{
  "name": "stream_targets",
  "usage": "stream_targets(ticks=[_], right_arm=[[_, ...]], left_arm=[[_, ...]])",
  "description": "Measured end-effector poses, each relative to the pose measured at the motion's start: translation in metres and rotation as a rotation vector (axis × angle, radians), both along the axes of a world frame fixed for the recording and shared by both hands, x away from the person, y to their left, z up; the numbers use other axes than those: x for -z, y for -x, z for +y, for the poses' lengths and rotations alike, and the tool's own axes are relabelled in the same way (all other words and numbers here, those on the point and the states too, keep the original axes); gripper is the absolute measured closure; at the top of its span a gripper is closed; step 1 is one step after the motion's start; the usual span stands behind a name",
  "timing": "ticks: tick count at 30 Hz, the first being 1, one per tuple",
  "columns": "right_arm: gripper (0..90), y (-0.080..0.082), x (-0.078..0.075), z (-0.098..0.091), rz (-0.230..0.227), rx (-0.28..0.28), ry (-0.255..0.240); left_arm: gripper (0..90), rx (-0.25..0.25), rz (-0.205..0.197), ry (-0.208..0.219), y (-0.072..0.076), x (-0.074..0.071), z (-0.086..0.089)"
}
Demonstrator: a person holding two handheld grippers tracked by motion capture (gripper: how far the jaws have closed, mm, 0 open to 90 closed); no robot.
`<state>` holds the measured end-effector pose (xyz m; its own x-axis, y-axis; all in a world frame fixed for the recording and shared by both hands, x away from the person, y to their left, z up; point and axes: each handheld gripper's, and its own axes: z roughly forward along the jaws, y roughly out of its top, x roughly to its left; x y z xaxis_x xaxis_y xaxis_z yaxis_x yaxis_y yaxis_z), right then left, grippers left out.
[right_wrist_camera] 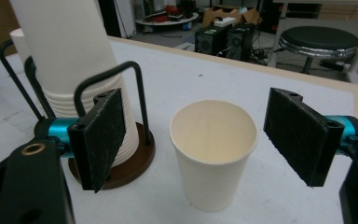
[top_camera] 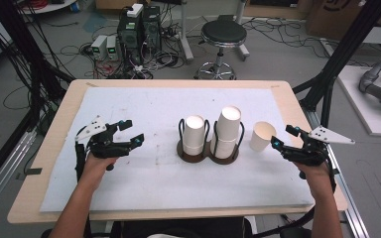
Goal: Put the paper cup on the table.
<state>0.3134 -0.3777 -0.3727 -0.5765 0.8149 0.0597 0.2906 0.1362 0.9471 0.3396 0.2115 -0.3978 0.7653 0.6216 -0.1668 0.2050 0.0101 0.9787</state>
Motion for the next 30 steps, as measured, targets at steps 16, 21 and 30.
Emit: stream_targets(ticks=[16,21,30], right_arm=[[21.4,0.005,-0.013,0.017,-0.020,-0.057,0.007],[21.4,0.007,-0.013,0.018,-0.021,-0.061,0.012],[21.4,0.006,-0.014,0.020,-0.018,-0.056,0.011]], left_arm=[[20.6,-0.014,-0.021,0.009,0.006,-0.009,0.006],[20.6,-0.014,-0.025,0.011,0.007,-0.010,0.006],[20.6,-0.018,-0.023,0.013,0.009,-0.009,0.009]])
